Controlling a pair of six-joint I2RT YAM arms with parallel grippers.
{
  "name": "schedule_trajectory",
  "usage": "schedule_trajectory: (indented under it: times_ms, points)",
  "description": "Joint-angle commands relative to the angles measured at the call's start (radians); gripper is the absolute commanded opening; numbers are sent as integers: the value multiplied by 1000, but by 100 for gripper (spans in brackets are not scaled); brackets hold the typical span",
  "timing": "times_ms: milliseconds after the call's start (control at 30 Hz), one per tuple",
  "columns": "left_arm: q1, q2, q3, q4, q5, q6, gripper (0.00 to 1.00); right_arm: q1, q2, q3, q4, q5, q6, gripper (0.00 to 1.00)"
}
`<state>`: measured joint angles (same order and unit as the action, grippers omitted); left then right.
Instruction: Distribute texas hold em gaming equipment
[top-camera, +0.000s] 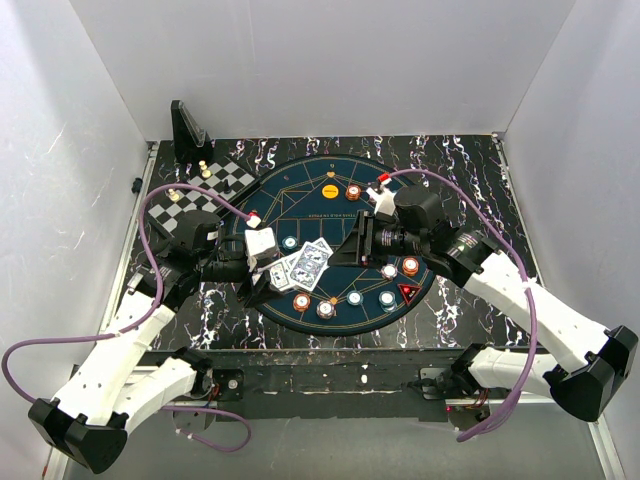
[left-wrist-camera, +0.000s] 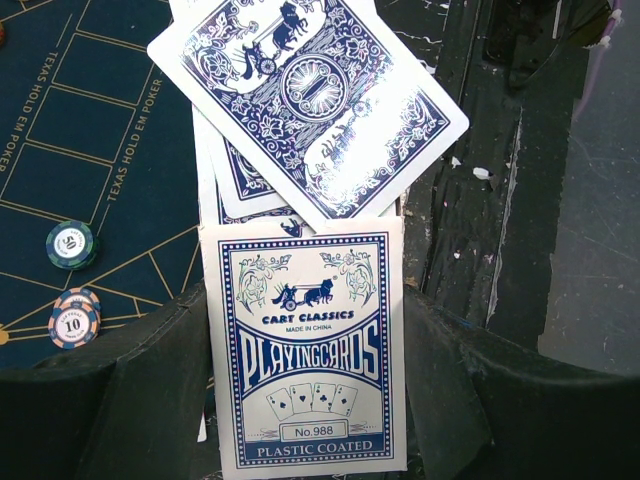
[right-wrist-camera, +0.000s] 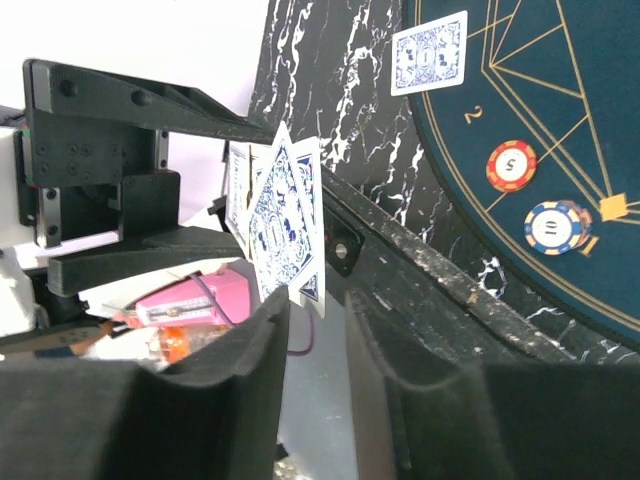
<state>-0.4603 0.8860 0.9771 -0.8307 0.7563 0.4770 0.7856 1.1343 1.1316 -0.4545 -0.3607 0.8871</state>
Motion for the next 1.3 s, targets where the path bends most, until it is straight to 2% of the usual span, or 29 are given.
schedule_trajectory:
  times_ms: [0,67,133,367,533,733,1067,1267]
  points:
    - [-3,-25,11,24,32,-9,0,-3,-5,5,30,-9,6,45]
    - [-3,-25,9,22,31,-9,0,-3,-27,-22,49,-8,18,52]
    - [-3,-24,8,21,29,-8,0,-5,-51,-49,65,2,29,55]
    - [-3,-22,8,22,26,-6,0,1,-67,-96,180,-75,122,55]
    - [-3,-15,12,24,20,-6,0,70,-7,-113,250,-103,150,53]
    - [-5,-9,15,27,20,-5,0,118,53,-92,264,-112,156,46]
    - [-3,-2,23,31,18,-5,0,118,55,-101,278,-119,168,26]
    - [-3,-1,25,27,15,-6,0,118,32,-115,277,-115,168,22]
